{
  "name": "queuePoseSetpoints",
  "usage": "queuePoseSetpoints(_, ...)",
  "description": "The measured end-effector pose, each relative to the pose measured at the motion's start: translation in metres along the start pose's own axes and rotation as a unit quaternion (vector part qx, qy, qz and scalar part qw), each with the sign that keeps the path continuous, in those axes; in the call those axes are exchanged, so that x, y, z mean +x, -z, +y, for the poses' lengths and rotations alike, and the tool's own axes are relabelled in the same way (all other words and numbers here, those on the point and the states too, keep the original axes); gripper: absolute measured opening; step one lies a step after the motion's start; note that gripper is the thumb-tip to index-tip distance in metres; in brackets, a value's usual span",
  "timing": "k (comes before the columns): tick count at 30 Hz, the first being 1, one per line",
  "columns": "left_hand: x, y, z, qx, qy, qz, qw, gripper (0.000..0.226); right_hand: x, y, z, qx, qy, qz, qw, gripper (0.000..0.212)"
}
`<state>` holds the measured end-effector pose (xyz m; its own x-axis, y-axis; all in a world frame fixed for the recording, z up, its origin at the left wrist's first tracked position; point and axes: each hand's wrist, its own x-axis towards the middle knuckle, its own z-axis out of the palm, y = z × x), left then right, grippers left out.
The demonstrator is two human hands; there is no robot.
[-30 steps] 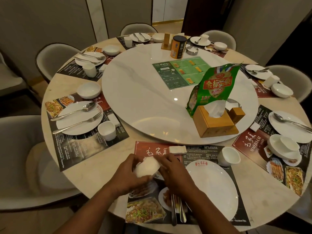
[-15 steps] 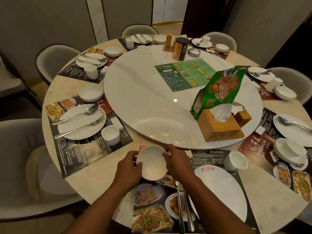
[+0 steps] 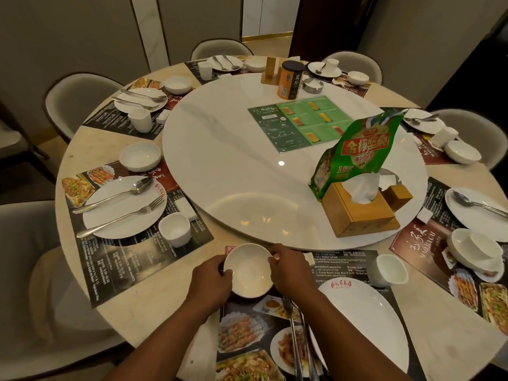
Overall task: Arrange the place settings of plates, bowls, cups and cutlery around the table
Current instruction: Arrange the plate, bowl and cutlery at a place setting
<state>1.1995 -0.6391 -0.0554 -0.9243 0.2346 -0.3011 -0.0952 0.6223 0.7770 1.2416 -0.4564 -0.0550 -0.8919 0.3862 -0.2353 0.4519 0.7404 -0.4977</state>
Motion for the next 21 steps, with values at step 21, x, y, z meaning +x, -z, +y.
queuePoseSetpoints(21,-0.016,-0.021,0.036,0.078,-0.201,0.130,0.968,0.034,0.001,0.050,0.078,-0.198,0.081,0.044,0.976,0.034)
